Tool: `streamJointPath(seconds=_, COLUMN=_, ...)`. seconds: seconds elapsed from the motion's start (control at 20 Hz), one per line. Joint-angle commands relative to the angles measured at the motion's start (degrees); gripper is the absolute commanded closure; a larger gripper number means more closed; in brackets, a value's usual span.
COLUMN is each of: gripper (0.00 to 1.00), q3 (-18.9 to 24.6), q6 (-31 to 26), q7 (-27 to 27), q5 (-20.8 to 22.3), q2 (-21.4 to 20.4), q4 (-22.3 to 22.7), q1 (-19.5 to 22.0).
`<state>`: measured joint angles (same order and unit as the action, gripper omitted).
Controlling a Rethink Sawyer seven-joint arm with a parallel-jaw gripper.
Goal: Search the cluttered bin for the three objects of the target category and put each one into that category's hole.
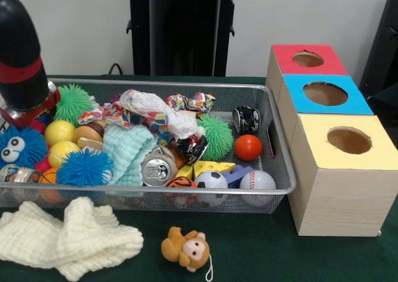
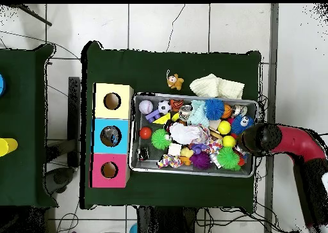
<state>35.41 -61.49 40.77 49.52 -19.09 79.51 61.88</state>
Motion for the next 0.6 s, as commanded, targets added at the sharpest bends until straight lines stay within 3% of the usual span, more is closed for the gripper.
streamJointPath(seconds=0.05, gripper=0.0, q3=8.0, q6=5.7, q7=-12.8, q5=-8.0, q2=4.3, q4=12.1, q1=6.4)
streamJointPath(seconds=0.25, gripper=0.0, q3=11.8, q6=7.5, q7=-12.6, q5=-11.6, q2=5.2, q4=16.0, q1=10.0)
streamJointPath(seconds=0.6, gripper=0.0, q3=14.7, q6=9.3, q7=-12.1, q5=-13.2, q2=7.2, q4=18.2, q1=12.7)
